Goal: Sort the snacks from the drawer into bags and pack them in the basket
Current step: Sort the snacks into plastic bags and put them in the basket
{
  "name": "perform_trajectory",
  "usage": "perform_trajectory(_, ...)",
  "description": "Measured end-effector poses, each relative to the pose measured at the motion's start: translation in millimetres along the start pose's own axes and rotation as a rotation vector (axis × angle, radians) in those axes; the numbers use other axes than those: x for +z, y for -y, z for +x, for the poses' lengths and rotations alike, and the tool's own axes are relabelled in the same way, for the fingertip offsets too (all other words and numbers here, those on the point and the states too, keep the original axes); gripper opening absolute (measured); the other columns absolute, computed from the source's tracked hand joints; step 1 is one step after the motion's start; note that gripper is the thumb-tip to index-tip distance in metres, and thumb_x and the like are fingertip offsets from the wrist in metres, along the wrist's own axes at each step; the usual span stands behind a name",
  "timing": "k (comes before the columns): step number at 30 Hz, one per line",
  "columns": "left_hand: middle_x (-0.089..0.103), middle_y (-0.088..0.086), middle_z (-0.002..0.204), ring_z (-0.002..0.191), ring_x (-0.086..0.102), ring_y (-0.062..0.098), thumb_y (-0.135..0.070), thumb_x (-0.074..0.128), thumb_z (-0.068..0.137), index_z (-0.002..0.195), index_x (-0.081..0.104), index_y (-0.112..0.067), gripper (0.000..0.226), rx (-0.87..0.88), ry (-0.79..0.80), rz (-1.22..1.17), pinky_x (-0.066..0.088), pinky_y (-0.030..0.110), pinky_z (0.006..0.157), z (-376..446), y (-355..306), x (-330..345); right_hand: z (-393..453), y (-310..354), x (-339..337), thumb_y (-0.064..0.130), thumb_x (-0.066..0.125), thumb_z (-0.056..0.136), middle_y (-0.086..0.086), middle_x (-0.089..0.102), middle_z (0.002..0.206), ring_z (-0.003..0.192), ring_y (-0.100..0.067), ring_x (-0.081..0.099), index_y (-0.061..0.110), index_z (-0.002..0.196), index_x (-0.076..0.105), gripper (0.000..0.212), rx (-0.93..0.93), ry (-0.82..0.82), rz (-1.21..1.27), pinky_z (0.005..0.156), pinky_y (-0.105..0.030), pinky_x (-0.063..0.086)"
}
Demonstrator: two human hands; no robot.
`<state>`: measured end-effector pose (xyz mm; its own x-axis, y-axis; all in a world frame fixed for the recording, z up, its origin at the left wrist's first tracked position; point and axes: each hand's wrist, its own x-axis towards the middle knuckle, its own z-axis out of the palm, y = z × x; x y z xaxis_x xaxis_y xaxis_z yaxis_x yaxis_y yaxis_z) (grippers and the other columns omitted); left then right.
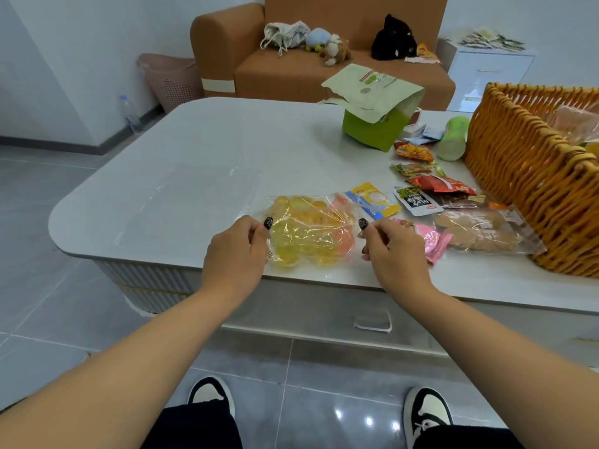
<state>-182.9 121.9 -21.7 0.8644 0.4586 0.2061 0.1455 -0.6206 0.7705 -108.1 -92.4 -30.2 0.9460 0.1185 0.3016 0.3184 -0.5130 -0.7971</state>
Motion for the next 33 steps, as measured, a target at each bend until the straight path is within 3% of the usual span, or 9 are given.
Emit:
perform_trajectory(5,0.066,-0.008,0.074,0.078,0.064,0.02,-0.029,0.045,0.099,0.091,0.063,-0.02,0.021,-0.074,-0.03,0.096,0.053,0.041,0.075,2,-4,4,1,3,5,0.017,0.052,0.095,-0.002,0.063,0.061,0.066,-0.025,0.065,0.009,0.08,0.066,0.022,0.049,-0.02,-0.026,0.067,-0.032,0.047)
perform_trajectory(9,0.067,-0.009,0.07,0.076,0.066,0.018,-0.034,0.052,0.097,0.087,0.056,-0.028,0.013,-0.131,-0.027,0.037,0.054,0.04,0.074,6,-3,6,6,2,6,0.021,0.051,0.096,-0.005,0.064,0.065,0.068,-0.023,0.065,0.008,0.078,0.063,0.025,0.155,-0.029,-0.028,0.065,-0.029,0.045)
perform_trajectory(12,0.069,-0.004,0.07,0.07,0.067,0.016,-0.038,0.058,0.095,0.086,0.046,-0.031,0.016,-0.153,-0.044,-0.042,0.056,0.044,0.072,7,-3,6,6,0,7,0.022,0.053,0.095,-0.002,0.062,0.067,0.063,-0.01,0.054,0.009,0.077,0.061,0.024,0.164,-0.035,-0.122,0.055,-0.013,0.035)
perform_trajectory(15,0.068,-0.003,0.072,0.071,0.067,0.018,-0.038,0.058,0.094,0.086,0.044,-0.031,0.017,-0.132,-0.049,-0.019,0.056,0.047,0.072,6,-2,6,6,-1,7,0.021,0.053,0.094,0.001,0.061,0.065,0.062,-0.008,0.052,0.006,0.074,0.062,0.027,0.215,-0.032,-0.131,0.052,-0.008,0.032)
perform_trajectory(19,0.069,-0.002,0.076,0.077,0.067,0.02,-0.045,0.057,0.092,0.095,0.046,-0.028,0.02,-0.197,-0.02,0.022,0.056,0.045,0.075,8,-3,8,10,-2,7,0.022,0.057,0.088,-0.002,0.068,0.067,0.072,-0.02,0.064,0.008,0.072,0.067,0.024,0.275,-0.025,-0.11,0.067,-0.028,0.05)
perform_trajectory(24,0.067,0.002,0.09,0.083,0.063,0.022,-0.045,0.056,0.093,0.106,0.042,-0.022,0.03,-0.257,-0.019,0.076,0.053,0.039,0.074,8,-3,12,7,-1,10,0.031,0.062,0.085,-0.002,0.069,0.079,0.081,-0.019,0.064,0.02,0.085,0.064,0.012,0.28,-0.048,-0.123,0.074,-0.032,0.05)
perform_trajectory(28,0.052,0.003,0.12,0.099,0.057,0.027,-0.03,0.059,0.095,0.117,0.046,-0.015,0.029,-0.03,-0.096,0.265,0.045,0.038,0.076,7,-6,11,6,1,11,0.034,0.063,0.085,-0.005,0.069,0.085,0.087,-0.02,0.062,0.021,0.098,0.059,0.018,0.298,-0.047,-0.118,0.077,-0.032,0.047)
perform_trajectory(31,0.057,0.015,0.133,0.111,0.061,0.037,0.004,0.05,0.086,0.123,0.061,-0.006,0.04,0.52,-0.09,0.519,0.051,0.045,0.083,12,1,11,7,4,10,0.033,0.061,0.087,-0.005,0.069,0.085,0.086,-0.021,0.063,0.021,0.095,0.058,0.015,0.325,-0.042,-0.111,0.078,-0.033,0.048)
perform_trajectory(33,0.065,0.019,0.125,0.11,0.065,0.038,0.006,0.032,0.08,0.119,0.067,0.0,0.053,0.76,-0.005,0.592,0.056,0.049,0.081,10,7,15,9,5,9,0.03,0.059,0.088,-0.004,0.07,0.079,0.082,-0.022,0.066,0.019,0.085,0.062,0.012,0.343,-0.038,-0.091,0.079,-0.035,0.051)
